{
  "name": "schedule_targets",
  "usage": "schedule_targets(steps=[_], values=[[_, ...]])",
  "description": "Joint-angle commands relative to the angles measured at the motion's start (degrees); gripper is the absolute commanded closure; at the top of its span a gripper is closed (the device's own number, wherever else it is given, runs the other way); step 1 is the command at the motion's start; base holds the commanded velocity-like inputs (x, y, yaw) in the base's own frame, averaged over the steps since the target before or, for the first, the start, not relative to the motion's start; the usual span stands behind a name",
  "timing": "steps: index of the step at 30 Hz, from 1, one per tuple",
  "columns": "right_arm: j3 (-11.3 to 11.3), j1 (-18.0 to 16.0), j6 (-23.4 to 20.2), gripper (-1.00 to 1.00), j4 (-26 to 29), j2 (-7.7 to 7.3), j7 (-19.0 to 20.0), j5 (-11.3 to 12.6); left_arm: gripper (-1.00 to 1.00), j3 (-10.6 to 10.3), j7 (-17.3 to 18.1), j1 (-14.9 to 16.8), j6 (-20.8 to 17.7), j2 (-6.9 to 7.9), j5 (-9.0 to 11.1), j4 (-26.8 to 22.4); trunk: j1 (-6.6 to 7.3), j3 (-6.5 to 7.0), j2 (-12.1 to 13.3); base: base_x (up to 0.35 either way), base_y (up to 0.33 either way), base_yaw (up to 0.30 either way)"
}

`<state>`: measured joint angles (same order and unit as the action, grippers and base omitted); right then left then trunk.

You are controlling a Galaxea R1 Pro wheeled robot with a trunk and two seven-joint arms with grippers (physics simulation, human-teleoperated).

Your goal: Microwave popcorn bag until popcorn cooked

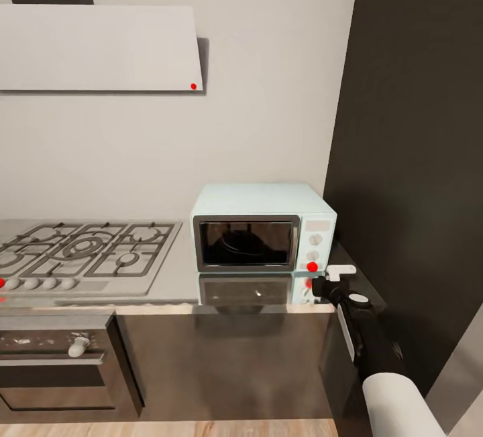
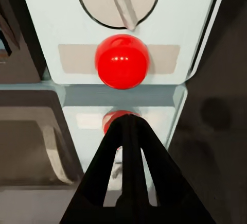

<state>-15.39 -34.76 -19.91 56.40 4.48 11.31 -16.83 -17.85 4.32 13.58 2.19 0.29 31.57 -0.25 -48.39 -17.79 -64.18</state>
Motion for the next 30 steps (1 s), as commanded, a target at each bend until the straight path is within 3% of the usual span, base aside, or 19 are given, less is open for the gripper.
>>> schedule_targets(steps=[1, 20, 25, 30], values=[[-0.3, 0.0, -0.2, 1.00, 0.1, 0.08, 0.5, -0.6, -1.00, -0.5, 0.2, 0.0, 0.2, 0.03, 0.6, 0.1, -0.02, -0.07, 0.0, 0.211, 0.000, 0.000], [-0.3, -0.1, 1.3, 1.00, -1.0, 0.13, 0.4, -0.4, -1.00, -0.4, 0.2, 0.0, 0.2, 0.15, 0.7, 0.1, -0.02, -0.07, 0.0, 0.151, 0.000, 0.000], [-0.3, 0.0, 1.9, 1.00, -2.8, 0.09, 0.4, -0.6, -1.00, -0.4, 0.2, 0.0, 0.2, 0.10, 0.7, 0.1, -0.02, -0.07, 0.0, -0.023, 0.000, 0.000], [-0.3, -0.1, 1.8, 1.00, -2.7, 0.09, 0.4, -0.7, -1.00, -0.4, 0.2, 0.0, 0.5, -0.03, 0.8, 0.2, -0.02, -0.07, 0.0, -0.315, 0.000, 0.000]])
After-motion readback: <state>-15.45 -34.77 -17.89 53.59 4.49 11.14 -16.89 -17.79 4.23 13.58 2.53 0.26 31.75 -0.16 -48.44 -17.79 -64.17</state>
